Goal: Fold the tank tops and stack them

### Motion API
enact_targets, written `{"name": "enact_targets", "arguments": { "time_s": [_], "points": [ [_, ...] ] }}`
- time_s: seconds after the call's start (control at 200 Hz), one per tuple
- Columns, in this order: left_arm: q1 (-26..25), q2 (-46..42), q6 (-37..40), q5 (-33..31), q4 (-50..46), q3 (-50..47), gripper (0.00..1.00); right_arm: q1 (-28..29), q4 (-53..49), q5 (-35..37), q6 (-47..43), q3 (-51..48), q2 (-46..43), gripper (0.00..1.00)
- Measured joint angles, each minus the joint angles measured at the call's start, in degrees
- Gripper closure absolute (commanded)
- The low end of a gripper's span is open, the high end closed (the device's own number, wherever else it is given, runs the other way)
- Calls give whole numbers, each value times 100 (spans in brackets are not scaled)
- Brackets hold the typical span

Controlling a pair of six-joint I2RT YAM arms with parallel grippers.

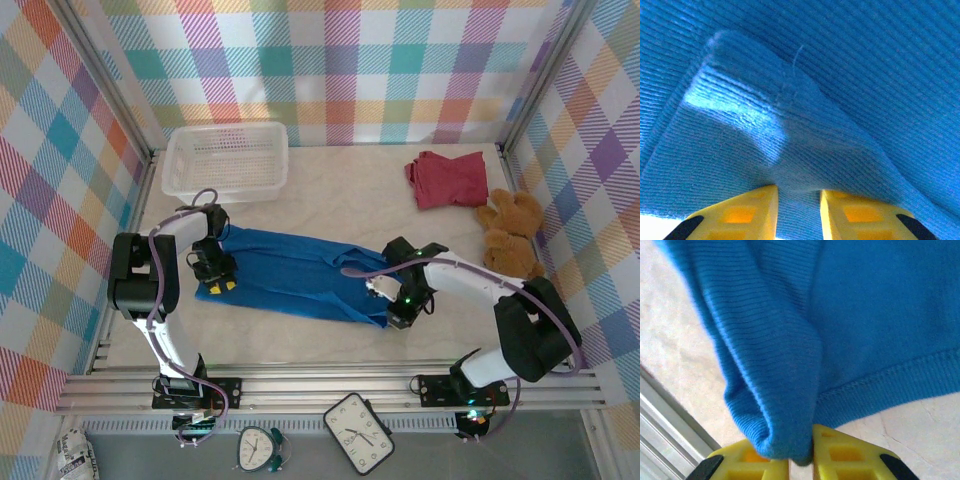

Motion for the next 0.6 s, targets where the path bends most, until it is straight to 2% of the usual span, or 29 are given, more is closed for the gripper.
{"name": "enact_targets", "arguments": {
  "time_s": [0.2,0.49,0.6],
  "points": [
    [55,15,42,-4,-55,11,72,-463,-20,85,184,321,431,72],
    [55,33,133,-2,-101,63,72,-833,-24,396,459,511,881,71],
    [55,28,146,2,-216,166,72,-885,-50,402,494,577,807,64]
  ]
}}
